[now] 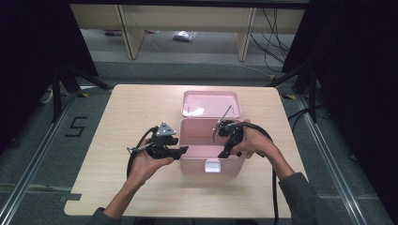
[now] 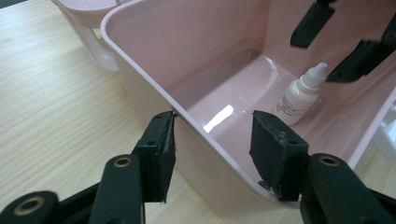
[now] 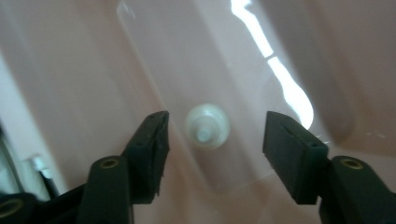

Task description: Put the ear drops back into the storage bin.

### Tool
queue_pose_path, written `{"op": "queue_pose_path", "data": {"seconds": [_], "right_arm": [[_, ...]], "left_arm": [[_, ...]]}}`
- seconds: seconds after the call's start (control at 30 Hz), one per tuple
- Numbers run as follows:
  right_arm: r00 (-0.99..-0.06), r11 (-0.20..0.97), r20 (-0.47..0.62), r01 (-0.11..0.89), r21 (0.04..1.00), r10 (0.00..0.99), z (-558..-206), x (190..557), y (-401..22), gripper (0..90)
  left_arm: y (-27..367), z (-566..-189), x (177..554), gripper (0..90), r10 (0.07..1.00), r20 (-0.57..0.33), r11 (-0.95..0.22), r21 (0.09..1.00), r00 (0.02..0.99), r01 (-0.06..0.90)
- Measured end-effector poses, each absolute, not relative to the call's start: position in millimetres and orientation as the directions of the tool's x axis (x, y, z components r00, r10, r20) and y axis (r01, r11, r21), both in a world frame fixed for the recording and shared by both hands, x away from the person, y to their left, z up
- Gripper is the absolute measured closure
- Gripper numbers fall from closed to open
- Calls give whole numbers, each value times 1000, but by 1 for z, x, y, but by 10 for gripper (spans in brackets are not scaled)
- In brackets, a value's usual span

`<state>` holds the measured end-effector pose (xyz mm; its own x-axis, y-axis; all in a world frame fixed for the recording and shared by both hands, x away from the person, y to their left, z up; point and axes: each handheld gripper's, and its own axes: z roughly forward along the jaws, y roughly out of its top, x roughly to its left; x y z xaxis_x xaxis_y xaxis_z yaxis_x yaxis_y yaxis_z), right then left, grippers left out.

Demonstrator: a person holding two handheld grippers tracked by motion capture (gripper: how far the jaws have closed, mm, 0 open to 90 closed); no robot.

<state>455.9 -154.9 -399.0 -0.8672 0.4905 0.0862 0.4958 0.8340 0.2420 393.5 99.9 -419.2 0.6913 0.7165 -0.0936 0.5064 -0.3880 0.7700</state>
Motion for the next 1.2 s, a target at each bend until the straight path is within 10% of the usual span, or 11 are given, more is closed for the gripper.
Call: {"op": "queue_pose_path", "data": {"seconds": [1.2], "right_arm": [[-704, 539, 94, 616, 575, 704, -353, 465, -217, 341]], "left_arm": [[108, -403, 439, 354, 786, -99, -323, 777, 611, 541]]}}
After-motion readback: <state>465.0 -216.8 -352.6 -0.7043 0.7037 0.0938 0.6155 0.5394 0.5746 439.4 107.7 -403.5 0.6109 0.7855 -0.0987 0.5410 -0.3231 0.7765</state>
